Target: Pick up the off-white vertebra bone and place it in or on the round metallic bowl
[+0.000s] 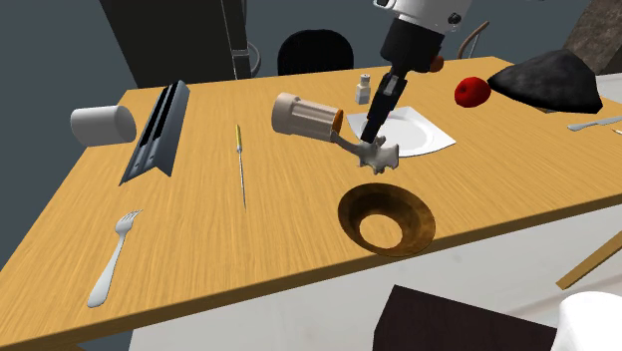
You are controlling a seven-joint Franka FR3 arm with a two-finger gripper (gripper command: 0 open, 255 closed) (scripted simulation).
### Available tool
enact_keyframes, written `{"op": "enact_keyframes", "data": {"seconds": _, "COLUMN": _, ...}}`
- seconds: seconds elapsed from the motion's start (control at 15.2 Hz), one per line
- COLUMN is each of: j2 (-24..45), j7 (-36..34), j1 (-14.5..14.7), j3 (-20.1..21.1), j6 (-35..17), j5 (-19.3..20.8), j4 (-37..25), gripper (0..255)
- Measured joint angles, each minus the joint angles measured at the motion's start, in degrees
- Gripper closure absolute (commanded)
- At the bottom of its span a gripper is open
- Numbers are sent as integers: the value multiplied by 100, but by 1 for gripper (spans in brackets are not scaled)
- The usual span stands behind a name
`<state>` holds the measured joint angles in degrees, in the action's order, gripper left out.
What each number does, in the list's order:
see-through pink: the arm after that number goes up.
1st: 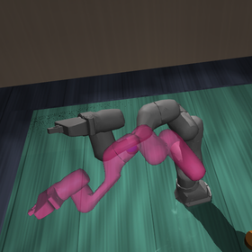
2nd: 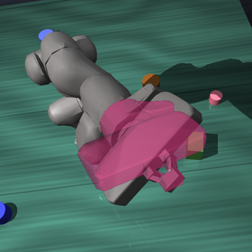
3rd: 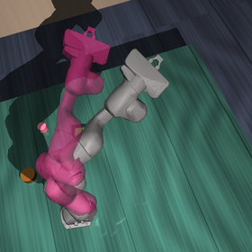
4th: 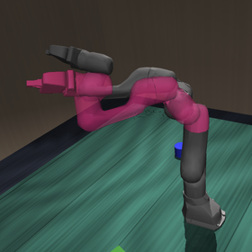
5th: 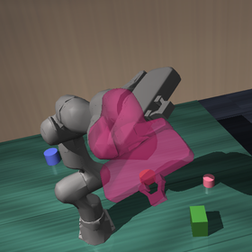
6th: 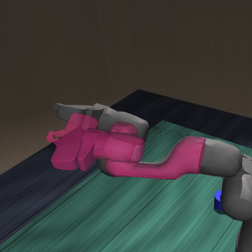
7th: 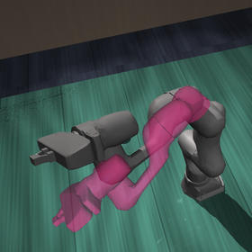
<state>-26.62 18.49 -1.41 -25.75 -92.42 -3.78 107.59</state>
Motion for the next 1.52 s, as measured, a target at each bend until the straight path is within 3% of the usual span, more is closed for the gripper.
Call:
{"op": "enact_keyframes", "data": {"seconds": 0.26, "j2": -826, "j7": -462, "j1": -119, "j3": 485, "j6": 183, "j5": 134, "j4": 574, "gripper": 255}}
{"op": "enact_keyframes", "data": {"seconds": 0.46, "j2": -1101, "j7": -559, "j1": -174, "j3": 605, "j6": 72, "j5": 168, "j4": 947, "gripper": 255}}
{"op": "enact_keyframes", "data": {"seconds": 1.52, "j2": -1482, "j7": -429, "j1": -308, "j3": 554, "j6": -903, "j5": 280, "j4": 2298, "gripper": 255}}
